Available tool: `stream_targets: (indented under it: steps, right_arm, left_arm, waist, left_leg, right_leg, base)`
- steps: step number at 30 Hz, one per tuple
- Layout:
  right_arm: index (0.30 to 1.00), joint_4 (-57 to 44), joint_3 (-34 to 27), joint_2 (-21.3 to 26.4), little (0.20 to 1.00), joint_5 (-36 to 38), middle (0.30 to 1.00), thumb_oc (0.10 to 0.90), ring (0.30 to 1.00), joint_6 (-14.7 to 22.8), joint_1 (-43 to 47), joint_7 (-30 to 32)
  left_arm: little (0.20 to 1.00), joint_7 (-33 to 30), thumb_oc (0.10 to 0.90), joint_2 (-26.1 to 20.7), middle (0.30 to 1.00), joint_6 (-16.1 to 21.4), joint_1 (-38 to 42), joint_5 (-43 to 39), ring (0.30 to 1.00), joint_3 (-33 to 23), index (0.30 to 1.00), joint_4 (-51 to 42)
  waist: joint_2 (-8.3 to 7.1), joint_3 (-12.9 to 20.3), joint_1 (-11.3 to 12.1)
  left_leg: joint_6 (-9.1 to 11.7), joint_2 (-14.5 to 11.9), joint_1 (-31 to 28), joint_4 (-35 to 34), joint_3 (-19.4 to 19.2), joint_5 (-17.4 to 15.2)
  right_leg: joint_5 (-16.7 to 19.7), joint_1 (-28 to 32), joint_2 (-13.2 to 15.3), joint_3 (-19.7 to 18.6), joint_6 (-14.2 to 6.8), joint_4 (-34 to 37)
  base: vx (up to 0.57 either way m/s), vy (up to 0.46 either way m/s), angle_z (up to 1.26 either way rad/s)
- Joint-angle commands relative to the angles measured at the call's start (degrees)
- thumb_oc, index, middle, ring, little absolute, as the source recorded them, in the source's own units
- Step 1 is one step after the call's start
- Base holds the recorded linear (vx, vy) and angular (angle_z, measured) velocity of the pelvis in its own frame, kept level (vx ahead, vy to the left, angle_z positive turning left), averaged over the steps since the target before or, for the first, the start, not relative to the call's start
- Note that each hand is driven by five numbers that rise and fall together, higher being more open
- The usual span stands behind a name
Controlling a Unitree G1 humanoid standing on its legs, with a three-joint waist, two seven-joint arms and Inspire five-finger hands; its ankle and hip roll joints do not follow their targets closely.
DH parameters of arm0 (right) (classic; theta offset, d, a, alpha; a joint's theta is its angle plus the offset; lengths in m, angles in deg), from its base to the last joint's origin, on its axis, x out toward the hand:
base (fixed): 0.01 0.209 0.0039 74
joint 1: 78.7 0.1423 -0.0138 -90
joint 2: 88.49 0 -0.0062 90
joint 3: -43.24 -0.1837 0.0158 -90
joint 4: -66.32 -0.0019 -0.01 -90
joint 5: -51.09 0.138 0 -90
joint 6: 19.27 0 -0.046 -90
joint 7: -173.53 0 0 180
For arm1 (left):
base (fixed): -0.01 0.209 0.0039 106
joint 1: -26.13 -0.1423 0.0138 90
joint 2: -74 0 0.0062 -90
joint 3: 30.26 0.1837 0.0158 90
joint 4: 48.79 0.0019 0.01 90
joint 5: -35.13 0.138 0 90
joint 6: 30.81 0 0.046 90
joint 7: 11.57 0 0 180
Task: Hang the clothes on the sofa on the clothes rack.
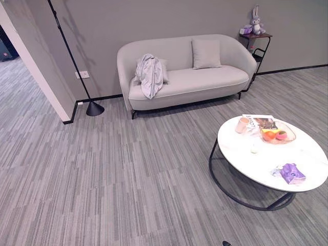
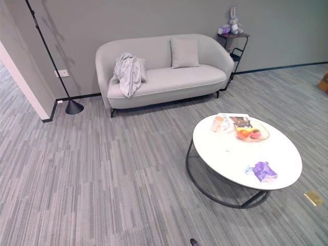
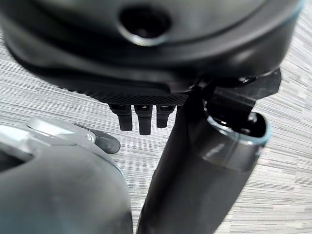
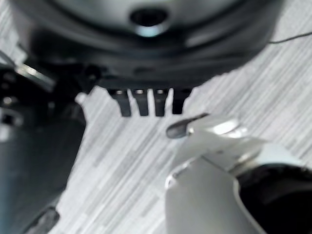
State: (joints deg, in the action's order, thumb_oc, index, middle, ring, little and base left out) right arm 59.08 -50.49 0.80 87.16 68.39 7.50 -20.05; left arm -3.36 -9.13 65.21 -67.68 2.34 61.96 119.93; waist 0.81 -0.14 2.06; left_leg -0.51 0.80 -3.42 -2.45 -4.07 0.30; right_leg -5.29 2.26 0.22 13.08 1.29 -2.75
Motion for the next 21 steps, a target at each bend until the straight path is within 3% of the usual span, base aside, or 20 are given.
stream_targets:
  steps: [1, 11, 12, 13, 14, 16, 18, 21]
  right_arm:
    - [0.9, 1.47, 1.85, 0.09, 0.9, -1.23, 0.9, 0.8, 0.9, 0.47, 2.56, -1.5]
    - [0.9, -0.04, 3.87, -0.73, 0.9, -4.0, 0.9, 0.8, 0.9, 0.58, 3.05, -1.1]
    - [0.9, -1.59, 4.43, -0.78, 0.9, -4.57, 0.9, 0.8, 0.9, 0.34, 4.19, -1.85]
    - [0.9, -1.59, 4.42, -0.77, 0.9, -4.57, 0.9, 0.8, 0.9, 0.33, 4.23, -1.85]
    - [0.9, -1.45, 5.16, -1.45, 0.9, -5.34, 0.9, 0.8, 0.9, -0.08, 4.21, -2.47]
    - [0.9, -1.9, 4.68, -2.12, 0.9, -4.25, 0.9, 0.8, 0.9, -0.43, 3.7, -2.84]
    - [0.9, -2.14, 3.41, -1.93, 0.9, -1.94, 0.9, 0.8, 0.9, -0.66, 3.58, -2.69]
    - [0.9, -2.64, 2.81, -1.89, 0.9, 0.58, 0.9, 0.8, 0.9, -0.79, 3.75, -2.13]
  left_arm:
    - [0.9, 1.12, 0.8, -0.14, 0.9, 1.04, 2.21, 1.95, 0.9, -0.96, 0.9, 2.01]
    - [0.9, 0.6, 0.8, -0.58, 0.9, 0.95, 3.38, 3.97, 0.9, 1.51, 0.9, 1.63]
    - [0.9, 0.39, 0.8, -0.84, 0.9, 0.86, 4.62, 2.66, 0.9, 1.63, 0.9, 1.09]
    - [0.9, 0.39, 0.8, -0.83, 0.9, 0.86, 4.65, 2.66, 0.9, 1.61, 0.9, 1.1]
    - [0.9, 0.32, 0.8, -1.06, 0.9, 0.6, 5.02, 3.45, 0.9, 1.35, 0.9, 1.3]
    - [0.9, 0.39, 0.8, -1.4, 0.9, 0.43, 5.16, 2.89, 0.9, 1.08, 0.9, 1.28]
    - [0.9, 0.44, 0.8, -1.66, 0.9, 0.41, 5.44, 2.8, 0.9, 1.13, 0.9, 1.12]
    - [0.9, 0.47, 0.8, -1.83, 0.9, 0.4, 5.89, 2.51, 0.9, 1.51, 0.9, 0.8]
  waist:
    - [-2.86, 0.5, -0.36]
    - [-2.86, -1.68, -0.85]
    - [-1.8, -4.1, -0.92]
    - [-1.86, -4.12, -0.88]
    - [-1.32, -5.33, -1.26]
    - [-0.72, -5.79, -1.79]
    - [-0.7, -5.62, -2.58]
    - [-1.16, -5.55, -3.83]
  left_leg:
    - [1.94, -0.99, 0.16, -2.55, -1.12, -0.49]
    - [0.96, -0.18, 2.21, -2.55, -1.39, -0.61]
    - [-0.73, 0.15, 1.6, -2.55, -2.18, -1.48]
    - [-0.78, 0.24, 1.63, -2.55, -2.24, -1.48]
    - [-1.54, 0.55, -0.61, -2.55, -2.79, -2.27]
    - [-1.7, 0.06, -2.49, -2.55, -3.11, -3.07]
    - [-1.13, -0.41, -3.52, -2.55, -3.55, -3.77]
    - [0.16, -1.01, -5.15, -2.55, -3.44, -5.58]
  right_leg:
    - [5.7, 2.93, 4.69, -0.6, -6.9, 7.75]
    - [6.14, 0.53, 5.64, -0.65, -7.52, 6.1]
    - [5.33, -5.02, 8.01, 0.72, -8.7, -6.85]
    - [5.14, -5.26, 8.14, 0.61, -8.76, -7.26]
    - [7.3, -8.29, 10.1, 1.63, -9.94, -15.76]
    - [9.42, -11.28, 11.38, 2.73, -10.23, -22.02]
    - [9.29, -13.19, 11.91, 3.12, -9.74, -20.71]
    - [8.52, -13.96, 10.7, 2.28, -9.01, -10.91]
  base:
    - [0.0, 0.0, 0.0]
    - [-0.02, 0.059, -0.03]
    - [-0.1, 0.135, -0.09]
    - [-0.05, 0.219, -0.32]
    - [0.09, 0.114, -0.27]
    - [0.16, 0.091, -0.07]
    - [0.2, -0.035, -0.08]
    - [0.25, -0.143, 0.0]
